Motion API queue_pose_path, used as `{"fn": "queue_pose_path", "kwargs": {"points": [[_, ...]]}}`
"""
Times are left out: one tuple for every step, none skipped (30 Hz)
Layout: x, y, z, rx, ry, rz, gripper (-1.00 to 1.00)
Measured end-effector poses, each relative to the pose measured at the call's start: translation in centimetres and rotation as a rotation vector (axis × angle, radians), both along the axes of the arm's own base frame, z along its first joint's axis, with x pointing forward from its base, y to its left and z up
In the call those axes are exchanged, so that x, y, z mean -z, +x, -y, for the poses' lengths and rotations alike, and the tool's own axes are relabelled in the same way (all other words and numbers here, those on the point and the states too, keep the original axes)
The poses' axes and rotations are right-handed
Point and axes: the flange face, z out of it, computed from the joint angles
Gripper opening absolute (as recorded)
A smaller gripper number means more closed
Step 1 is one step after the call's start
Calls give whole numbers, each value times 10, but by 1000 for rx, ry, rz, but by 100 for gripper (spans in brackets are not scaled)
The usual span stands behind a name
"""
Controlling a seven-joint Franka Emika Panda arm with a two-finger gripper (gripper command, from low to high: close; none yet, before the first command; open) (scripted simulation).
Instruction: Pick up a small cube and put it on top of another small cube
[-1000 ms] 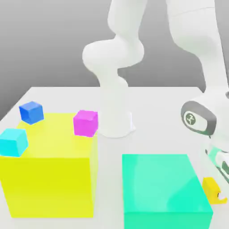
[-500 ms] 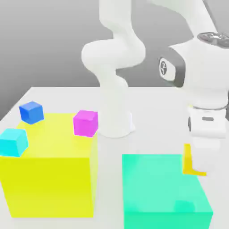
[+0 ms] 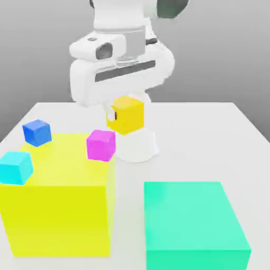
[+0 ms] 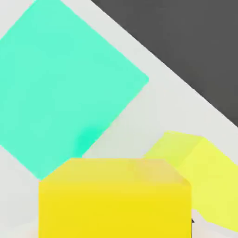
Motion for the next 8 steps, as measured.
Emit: {"fn": "queue_pose_path", "kwargs": {"points": [[5, -4, 6, 23, -4, 0, -100], [15, -6, 9, 34, -6, 0, -100], [27, -7, 11, 40, -7, 0, -100], [40, -8, 11, 43, -7, 0, -100], [52, -9, 11, 44, -7, 0, 100], [52, -9, 11, 44, -6, 0, 100], [52, -9, 11, 44, -6, 0, 100], [52, -9, 11, 44, -6, 0, 100]]}}
